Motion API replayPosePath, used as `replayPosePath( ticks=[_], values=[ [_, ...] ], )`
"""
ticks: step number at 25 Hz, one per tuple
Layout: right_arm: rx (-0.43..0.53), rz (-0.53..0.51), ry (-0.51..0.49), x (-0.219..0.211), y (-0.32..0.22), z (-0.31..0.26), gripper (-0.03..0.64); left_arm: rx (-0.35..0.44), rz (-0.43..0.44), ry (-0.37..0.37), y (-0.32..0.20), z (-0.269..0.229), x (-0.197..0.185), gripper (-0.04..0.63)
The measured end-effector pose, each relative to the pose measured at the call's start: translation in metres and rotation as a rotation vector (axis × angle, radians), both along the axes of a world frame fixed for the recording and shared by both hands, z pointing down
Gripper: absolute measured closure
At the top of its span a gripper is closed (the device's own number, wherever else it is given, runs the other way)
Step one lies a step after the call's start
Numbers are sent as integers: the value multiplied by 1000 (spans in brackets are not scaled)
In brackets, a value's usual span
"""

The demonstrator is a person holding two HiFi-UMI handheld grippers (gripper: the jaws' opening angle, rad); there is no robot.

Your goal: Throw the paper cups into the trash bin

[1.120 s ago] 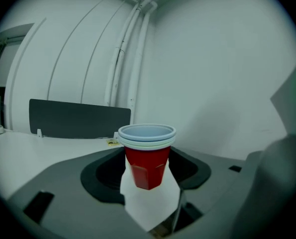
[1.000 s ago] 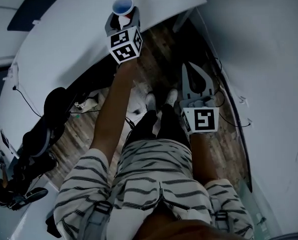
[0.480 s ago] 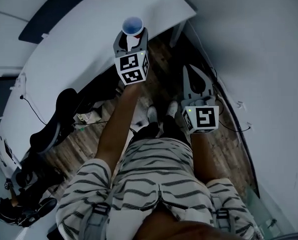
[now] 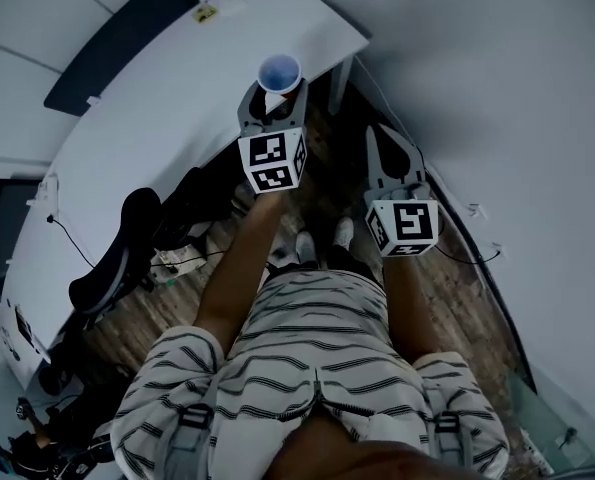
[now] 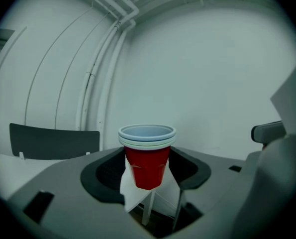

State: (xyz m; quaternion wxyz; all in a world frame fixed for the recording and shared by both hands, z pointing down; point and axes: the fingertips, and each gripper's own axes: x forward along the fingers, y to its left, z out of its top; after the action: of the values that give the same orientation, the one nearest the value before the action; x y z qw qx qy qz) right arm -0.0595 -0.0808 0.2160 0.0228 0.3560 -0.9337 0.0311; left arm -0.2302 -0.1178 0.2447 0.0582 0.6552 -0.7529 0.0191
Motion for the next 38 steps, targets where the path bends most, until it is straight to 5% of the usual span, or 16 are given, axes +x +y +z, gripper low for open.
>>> replayPosePath(
  ticks=[20,38],
  values=[
    [61,166,-9,80,-19,-18,607,39,230,-7,-12,-25,118,304],
    [7,305,-5,146,-34,7,607,-5,409,-21,-29,-5,201,304]
  ],
)
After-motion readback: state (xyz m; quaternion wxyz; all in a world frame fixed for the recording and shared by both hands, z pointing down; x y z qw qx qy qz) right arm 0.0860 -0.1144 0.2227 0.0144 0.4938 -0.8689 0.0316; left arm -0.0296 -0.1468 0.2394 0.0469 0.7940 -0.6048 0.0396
